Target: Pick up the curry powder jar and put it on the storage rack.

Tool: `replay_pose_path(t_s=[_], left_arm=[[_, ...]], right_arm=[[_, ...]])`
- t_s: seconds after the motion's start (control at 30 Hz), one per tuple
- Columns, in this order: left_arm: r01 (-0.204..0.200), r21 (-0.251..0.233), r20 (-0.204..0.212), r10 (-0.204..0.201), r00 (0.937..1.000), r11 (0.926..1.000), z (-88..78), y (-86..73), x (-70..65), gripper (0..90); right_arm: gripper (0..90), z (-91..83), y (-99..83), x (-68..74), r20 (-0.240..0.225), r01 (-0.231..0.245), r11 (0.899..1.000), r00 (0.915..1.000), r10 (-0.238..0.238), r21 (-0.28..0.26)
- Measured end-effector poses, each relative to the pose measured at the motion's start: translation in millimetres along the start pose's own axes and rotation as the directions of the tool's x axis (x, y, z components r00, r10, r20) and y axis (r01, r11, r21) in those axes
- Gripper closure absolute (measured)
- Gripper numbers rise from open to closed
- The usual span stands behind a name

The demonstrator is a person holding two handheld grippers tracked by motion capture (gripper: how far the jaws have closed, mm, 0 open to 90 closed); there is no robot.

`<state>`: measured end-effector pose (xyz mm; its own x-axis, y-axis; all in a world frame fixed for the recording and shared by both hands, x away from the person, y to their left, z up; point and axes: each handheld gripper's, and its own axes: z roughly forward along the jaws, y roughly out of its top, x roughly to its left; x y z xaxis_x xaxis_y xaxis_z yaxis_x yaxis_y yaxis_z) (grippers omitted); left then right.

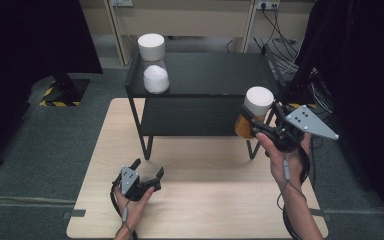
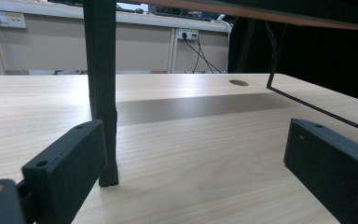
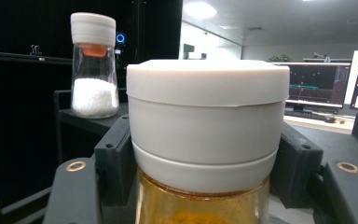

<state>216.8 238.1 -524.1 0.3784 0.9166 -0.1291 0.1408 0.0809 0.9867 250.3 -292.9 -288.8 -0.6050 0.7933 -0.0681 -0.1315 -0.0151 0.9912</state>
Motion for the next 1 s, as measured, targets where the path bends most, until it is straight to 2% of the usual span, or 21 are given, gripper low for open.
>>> replay_pose_path(t_s=[0.43, 0.63, 1.0], left_arm=[[-0.002, 0.001, -0.001, 0.002, 1.0, 1.0, 0.1, 0.1, -0.4, 5.0], [0.0, 0.0, 0.0, 0.0, 1.0, 1.0, 0.0, 0.0, 0.0, 5.0], [0.001, -0.001, -0.001, -0.001, 1.0, 1.0, -0.1, -0.1, 0.0, 5.0]], right_arm=[[35.2, 2.4, 17.5, -2.6, 0.012, 0.0, 1.0, 0.9999, 0.0, 0.0], [35.1, 2.7, 21.3, -4.7, 0.02, -0.015, 1.0, 0.9997, 0.015, -0.001], [35.1, 9.4, 42.1, -7.4, 0.029, -0.014, 1.0, 0.9995, 0.014, -0.01]])
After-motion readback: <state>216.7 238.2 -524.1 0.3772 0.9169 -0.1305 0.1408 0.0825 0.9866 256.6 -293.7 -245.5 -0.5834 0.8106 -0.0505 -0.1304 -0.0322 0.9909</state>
